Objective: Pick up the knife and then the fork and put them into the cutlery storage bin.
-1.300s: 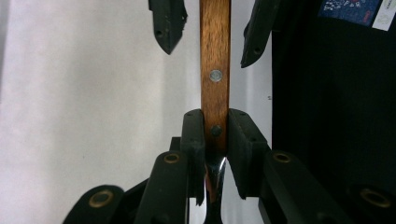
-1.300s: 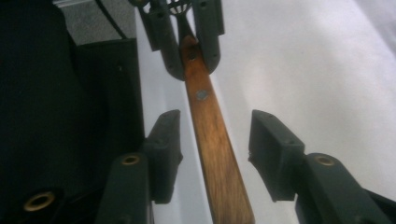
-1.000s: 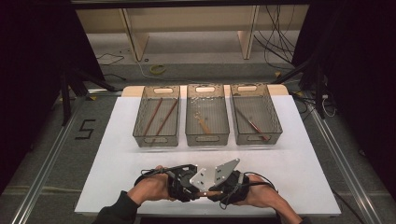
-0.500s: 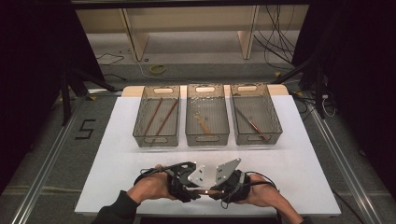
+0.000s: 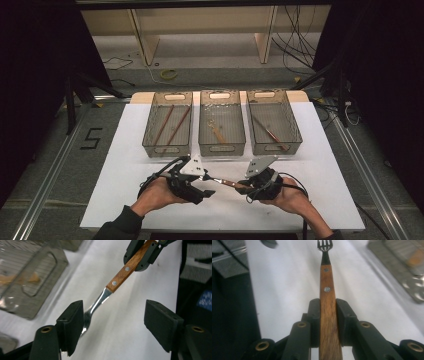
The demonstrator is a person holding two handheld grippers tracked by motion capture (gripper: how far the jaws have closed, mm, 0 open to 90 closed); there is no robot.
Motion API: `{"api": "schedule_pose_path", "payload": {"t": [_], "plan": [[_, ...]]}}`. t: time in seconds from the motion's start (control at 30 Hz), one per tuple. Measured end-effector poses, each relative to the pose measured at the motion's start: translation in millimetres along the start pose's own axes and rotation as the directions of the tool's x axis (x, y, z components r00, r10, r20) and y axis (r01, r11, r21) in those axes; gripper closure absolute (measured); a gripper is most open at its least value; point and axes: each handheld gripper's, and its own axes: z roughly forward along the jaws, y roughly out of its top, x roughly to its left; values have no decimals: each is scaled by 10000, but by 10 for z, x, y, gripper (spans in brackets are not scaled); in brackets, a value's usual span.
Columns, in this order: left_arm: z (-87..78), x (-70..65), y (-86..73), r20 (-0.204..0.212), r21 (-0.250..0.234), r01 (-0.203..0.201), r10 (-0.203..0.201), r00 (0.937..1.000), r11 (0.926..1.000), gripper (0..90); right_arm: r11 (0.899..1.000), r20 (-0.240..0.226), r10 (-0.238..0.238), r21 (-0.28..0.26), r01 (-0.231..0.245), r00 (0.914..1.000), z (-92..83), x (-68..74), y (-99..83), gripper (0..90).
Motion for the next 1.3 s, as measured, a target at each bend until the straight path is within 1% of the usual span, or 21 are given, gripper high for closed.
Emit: {"api": "schedule_pose_path", "payload": {"t": [0.03,0.07,0.1,0.17,0.23,0.37,0.43,0.5,0.57,0.63,0.73,0.8,0.83,0.93,0.97,1.03,1.1,1.13,1.17,1.23,1.3], "plan": [[-20,15,-11,-14,-207,120,-121,9999,9997,305,9999,93,78,-80,-77,9999,-18,-21,-5,756],[-41,32,-27,-13,-505,322,-323,9995,9982,300,9997,155,170,-160,-168,9997,-39,-39,-10,756],[-51,40,-39,12,-694,506,-506,9987,9963,292,9994,234,234,-262,-228,9995,-64,-63,-15,756],[-77,62,-87,13,-1044,883,-886,9961,9906,284,9985,415,424,-357,-410,9982,-109,-94,-18,756],[-90,83,-136,17,-1250,1136,-1143,9934,9856,273,9969,560,607,-544,-577,9966,-162,-135,-26,756],[-122,132,-261,-131,-1777,1660,-1710,9852,9700,267,9934,821,906,-783,-842,9925,-250,-207,-41,756],[-151,134,-303,-221,-2085,1944,-2033,9789,9585,267,9915,968,1018,-909,-930,9901,-288,-240,-45,757],[-162,128,-317,-175,-2184,2054,-2142,9766,9540,261,9894,1086,1124,-1047,-1010,9877,-342,-280,-42,757],[-162,130,-340,-292,-2246,2099,-2218,9746,9516,252,9860,1223,1257,-1246,-1104,9845,-401,-321,-34,757],[-151,142,-370,-284,-2202,2187,-2304,9727,9506,252,9829,1378,1371,-1418,-1174,9809,-459,-356,-26,757],[-133,157,-418,-379,-2138,2320,-2453,9687,9489,246,9784,1575,1541,-1622,-1283,9754,-540,-405,-20,757],[-136,175,-452,-425,-2123,2409,-2552,9660,9470,243,9739,1769,1704,-1800,-1383,9694,-590,-454,-22,757],[-137,187,-470,-442,-2170,2457,-2610,9643,9448,242,9706,1884,1840,-1897,-1481,9647,-613,-484,-24,757],[-145,228,-521,-384,-2369,2772,-2941,9550,9311,238,9624,2096,2158,-2108,-1715,9537,-667,-594,-42,757],[-153,238,-537,-432,-2393,2769,-2951,9545,9306,239,9589,2207,2298,-2177,-1818,9479,-680,-628,-49,757],[-171,253,-570,-427,-2577,2837,-3042,9516,9236,237,9533,2415,2501,-2306,-1949,9376,-703,-686,-65,757],[-191,272,-600,-438,-2785,2952,-3191,9467,9140,232,9493,2568,2637,-2400,-2030,9298,-718,-739,-81,757],[-204,282,-616,-444,-2812,2994,-3240,9450,9118,233,9491,2645,2667,-2391,-2049,9268,-724,-763,-86,757],[-207,284,-625,-424,-2871,3032,-3283,9436,9087,232,9476,2761,2748,-2402,-2107,9210,-728,-792,-92,757],[-218,286,-646,-420,-2906,3024,-3279,9438,9078,232,9447,2810,2846,-2445,-2184,9165,-734,-837,-99,758],[-222,286,-667,-462,-2884,3053,-3317,9423,9075,232,9420,2927,2957,-2477,-2266,9093,-737,-885,-101,758]]}}
